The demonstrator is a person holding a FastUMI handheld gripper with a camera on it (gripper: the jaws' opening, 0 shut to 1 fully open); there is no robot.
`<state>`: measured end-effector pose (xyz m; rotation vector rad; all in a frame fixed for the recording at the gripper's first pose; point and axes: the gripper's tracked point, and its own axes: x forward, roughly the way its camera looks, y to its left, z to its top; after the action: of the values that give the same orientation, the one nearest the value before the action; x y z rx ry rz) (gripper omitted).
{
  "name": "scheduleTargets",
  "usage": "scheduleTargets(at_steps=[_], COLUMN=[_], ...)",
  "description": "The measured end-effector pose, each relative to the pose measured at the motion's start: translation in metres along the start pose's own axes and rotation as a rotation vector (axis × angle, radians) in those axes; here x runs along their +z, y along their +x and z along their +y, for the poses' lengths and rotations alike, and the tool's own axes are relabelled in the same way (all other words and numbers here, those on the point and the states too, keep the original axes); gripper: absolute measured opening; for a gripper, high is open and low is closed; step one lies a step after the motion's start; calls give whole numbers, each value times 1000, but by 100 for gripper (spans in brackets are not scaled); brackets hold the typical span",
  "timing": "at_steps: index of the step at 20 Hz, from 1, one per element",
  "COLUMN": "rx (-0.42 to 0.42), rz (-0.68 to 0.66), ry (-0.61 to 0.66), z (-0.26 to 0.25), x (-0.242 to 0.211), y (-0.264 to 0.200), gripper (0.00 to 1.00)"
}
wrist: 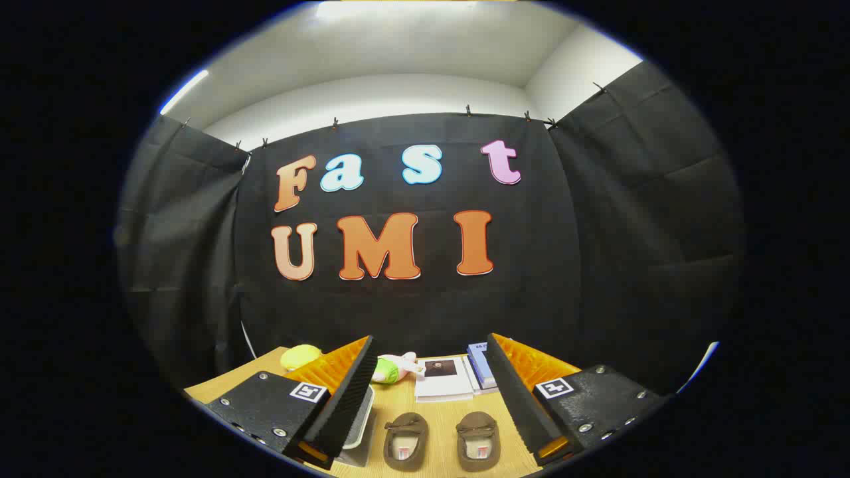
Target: Open the storage box then place both shoes into the box .Put the left shoe in first, then the right shoe, with the right side of both shoes facing outward in a uniform manner.
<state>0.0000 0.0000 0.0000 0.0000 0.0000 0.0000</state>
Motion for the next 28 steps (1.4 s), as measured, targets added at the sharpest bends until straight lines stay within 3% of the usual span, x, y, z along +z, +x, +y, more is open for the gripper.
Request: scheduleTargets(at_steps=[8,17,23,28], rx=[-20,16,72,120], rz=[13,41,97,202], ry=[-11,11,105,206], z=[-7,6,13,26], x=[-6,-21,-48,-96], y=[4,11,25,51], gripper=[98,98,98,98])
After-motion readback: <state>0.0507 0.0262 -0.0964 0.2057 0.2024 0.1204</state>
